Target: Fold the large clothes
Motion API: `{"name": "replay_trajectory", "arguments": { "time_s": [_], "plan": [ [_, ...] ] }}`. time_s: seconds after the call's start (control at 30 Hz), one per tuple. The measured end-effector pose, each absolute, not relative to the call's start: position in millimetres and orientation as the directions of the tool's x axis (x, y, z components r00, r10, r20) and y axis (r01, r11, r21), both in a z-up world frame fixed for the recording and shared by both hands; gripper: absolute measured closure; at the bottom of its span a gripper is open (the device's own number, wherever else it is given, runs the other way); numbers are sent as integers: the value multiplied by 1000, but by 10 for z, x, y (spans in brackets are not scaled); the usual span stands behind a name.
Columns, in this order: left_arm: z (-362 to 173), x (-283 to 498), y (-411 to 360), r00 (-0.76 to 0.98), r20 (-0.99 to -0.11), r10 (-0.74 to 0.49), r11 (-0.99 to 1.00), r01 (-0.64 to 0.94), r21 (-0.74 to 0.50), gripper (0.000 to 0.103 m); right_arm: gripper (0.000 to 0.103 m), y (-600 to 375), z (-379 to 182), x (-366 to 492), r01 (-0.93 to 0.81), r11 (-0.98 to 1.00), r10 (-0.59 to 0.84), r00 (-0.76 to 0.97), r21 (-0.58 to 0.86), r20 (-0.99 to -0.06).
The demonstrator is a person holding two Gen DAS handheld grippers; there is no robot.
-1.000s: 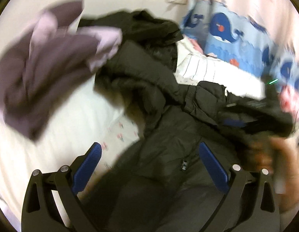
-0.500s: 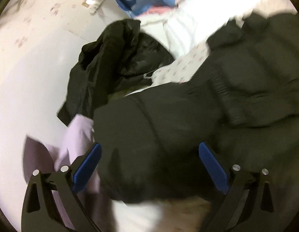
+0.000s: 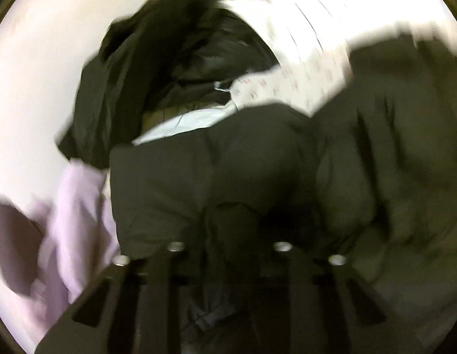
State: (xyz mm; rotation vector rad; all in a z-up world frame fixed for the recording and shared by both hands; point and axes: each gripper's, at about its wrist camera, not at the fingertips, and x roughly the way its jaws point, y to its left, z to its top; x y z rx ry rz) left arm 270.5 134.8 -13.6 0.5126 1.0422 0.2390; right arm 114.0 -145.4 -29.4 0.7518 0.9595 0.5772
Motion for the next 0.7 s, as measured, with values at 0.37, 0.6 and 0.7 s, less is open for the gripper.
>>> {"name": "replay_trajectory", "arguments": {
  "time_s": [0.37,0.6,0.7],
  "plan": [
    [1051,2095,816,645,-629,-433,901,298,-315,93,18,-1751,-147,1183,-134,392,812,515,910,-274],
    [761,1880,-377,486,-589,-646,758,502,-417,93,7,-2351,-35,1338,-167,192,794,606,967,-53],
    [488,1768,-697,416,-620,-665,728,547,-414,93,7,-2532,-69,1353,-157,166,772,634,974,-29]
  ]
}}
